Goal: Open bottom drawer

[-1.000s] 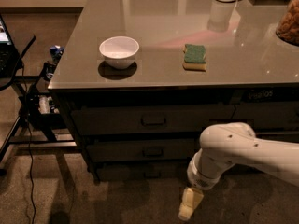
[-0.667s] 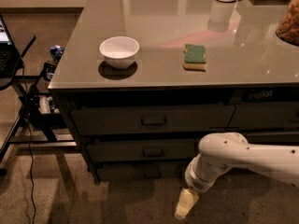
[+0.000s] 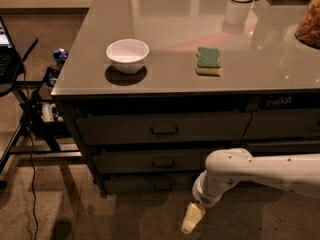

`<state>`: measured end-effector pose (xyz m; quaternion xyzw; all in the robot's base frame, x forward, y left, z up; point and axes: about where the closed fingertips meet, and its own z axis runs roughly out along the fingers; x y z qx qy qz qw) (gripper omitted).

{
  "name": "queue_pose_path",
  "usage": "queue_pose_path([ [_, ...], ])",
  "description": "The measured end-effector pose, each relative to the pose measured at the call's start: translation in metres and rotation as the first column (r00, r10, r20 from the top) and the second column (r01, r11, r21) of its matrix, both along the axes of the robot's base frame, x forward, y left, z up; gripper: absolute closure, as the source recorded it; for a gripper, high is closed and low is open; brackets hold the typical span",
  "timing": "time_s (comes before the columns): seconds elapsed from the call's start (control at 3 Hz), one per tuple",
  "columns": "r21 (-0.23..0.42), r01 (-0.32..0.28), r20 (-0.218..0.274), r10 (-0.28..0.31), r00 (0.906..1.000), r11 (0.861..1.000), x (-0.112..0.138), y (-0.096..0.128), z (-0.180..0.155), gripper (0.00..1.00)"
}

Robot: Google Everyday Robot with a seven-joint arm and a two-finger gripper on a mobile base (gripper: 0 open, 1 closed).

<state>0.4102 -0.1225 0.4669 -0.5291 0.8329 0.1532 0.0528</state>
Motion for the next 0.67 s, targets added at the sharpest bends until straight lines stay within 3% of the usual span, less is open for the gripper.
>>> queue_pose_path([
  [0.33,0.027,0.021,-0.007,-0.021,0.9998,0.999,0.02,0.002,-0.042,0.0],
  [0.67,0.073,0.063,-0.055,-0.059,0.9967,0.995,0.038,0.007,-0.084,0.0],
])
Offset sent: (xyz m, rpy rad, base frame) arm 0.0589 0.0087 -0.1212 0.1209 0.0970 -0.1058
